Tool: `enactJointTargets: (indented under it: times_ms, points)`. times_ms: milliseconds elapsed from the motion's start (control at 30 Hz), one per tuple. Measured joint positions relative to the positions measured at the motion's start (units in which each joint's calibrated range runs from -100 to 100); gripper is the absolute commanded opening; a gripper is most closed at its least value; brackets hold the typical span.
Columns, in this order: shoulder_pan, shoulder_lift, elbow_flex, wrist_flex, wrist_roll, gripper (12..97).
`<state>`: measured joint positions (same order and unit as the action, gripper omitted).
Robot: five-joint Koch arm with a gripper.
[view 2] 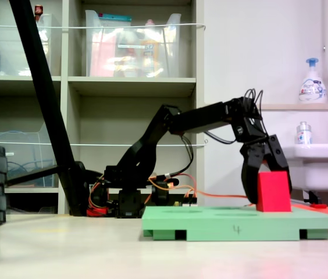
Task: Put the square block into the corresponding hole
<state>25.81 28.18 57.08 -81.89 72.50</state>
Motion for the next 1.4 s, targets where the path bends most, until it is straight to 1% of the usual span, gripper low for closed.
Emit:
enactJointTargets:
  times_ms: [400, 600, 633, 667, 767, 800, 900, 933, 1067, 1100, 1133, 1400]
  points:
    - [-1.1, 4.8, 0.1, 1.6, 0.0, 28.3]
    - [-1.9, 7.1, 1.0, 3.2, 0.0, 29.8]
    - [-2.0, 7.1, 1.1, 3.2, 0.0, 32.5]
    - [-2.0, 7.3, 1.1, 3.2, 0.0, 37.2]
    - [-2.2, 7.8, 1.2, 4.3, 0.0, 48.1]
    - [-2.4, 7.9, 1.5, 5.1, 0.0, 50.5]
    - [-2.6, 8.1, 1.5, 5.6, 0.0, 53.0]
    - [-2.6, 8.1, 1.5, 5.6, 0.0, 55.8]
    - [-2.6, 8.1, 1.5, 5.6, 0.0, 81.5]
    - [-2.6, 8.2, 1.5, 5.6, 0.0, 86.8]
    - [-2.6, 8.2, 1.6, 5.6, 0.0, 89.0]
    - [-3.4, 1.4, 3.5, 5.5, -4.3, 89.3]
